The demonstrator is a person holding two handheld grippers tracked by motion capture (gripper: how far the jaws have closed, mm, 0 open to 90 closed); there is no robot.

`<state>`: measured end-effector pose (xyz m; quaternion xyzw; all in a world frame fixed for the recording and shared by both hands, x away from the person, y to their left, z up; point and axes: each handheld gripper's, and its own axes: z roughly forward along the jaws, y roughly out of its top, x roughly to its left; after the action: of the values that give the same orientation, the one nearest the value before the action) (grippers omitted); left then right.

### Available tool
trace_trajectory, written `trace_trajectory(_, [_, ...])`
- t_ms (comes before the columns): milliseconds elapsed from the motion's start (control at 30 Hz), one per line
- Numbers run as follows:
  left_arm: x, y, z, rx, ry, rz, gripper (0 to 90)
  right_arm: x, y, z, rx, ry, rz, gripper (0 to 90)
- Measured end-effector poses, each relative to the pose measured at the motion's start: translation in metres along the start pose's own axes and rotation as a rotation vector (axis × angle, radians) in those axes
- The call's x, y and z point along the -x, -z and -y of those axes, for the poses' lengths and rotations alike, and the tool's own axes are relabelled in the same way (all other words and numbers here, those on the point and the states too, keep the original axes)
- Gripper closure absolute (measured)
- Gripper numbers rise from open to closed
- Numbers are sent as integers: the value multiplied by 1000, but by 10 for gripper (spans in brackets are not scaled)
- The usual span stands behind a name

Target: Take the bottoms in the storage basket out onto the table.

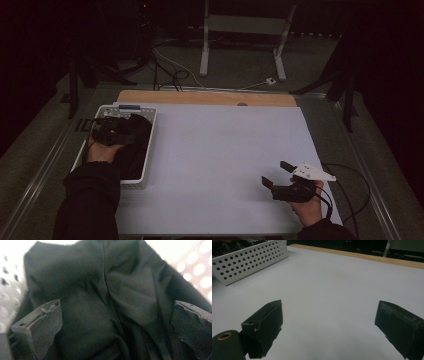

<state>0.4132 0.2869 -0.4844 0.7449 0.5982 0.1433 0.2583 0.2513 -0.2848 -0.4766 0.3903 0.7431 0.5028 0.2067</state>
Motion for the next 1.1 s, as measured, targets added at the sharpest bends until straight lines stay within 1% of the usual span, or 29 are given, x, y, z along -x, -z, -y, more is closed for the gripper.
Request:
trace_trajectory(67, [0,-4,1,-31,-2,-6,0,0,0,0,0,-1,-2,79])
trace_trajectory(133, [0,-8,1,-58,5,8,0,0,0,0,-1,-2,-2,79])
trace_trajectory(300, [1,-17,3,-124,-8,2,0,0,0,0,-1,-1,-2,80])
trace_trajectory(400, [2,-21,4,-159,-8,-13,0,0,0,0,-2,2,0,80])
trace_trajectory(433, [3,-23,4,-179,-14,-22,0,0,0,0,0,1,-1,79])
trace_trajectory(467, [4,-25,4,-194,-18,-40,0,1,0,0,-1,1,-1,80])
trace_trajectory(500, [4,-25,4,-194,-18,-40,0,1,0,0,-1,1,-1,80])
trace_trajectory(533, [8,-27,3,-220,-40,-64,0,1,0,0,-1,-1,-1,80])
trace_trajectory(567, [10,-29,3,-237,-53,-75,0,1,0,0,-2,-1,-1,80])
trace_trajectory(633, [12,-28,1,-248,-38,-84,13,1,0,0,-2,-1,0,80])
trace_trajectory(700, [12,-24,0,-247,-23,-88,88,1,0,0,-4,0,0,79])
trace_trajectory(767, [11,-20,-1,-249,-19,-89,213,0,0,0,-6,-1,-1,80])
trace_trajectory(900, [11,-13,-1,-252,-24,-73,563,0,-1,0,-13,1,-1,80])
trace_trajectory(933, [11,-12,0,-255,-27,-63,630,0,-1,0,-14,2,-1,80])
trace_trajectory(967, [11,-11,0,-256,-26,-50,681,0,-1,0,-14,2,-1,80])
trace_trajectory(1033, [11,-8,0,-251,-28,-26,742,1,-1,0,-16,1,1,80])
trace_trajectory(1100, [11,-4,0,-232,-29,2,750,1,-2,1,-16,-1,-2,80])
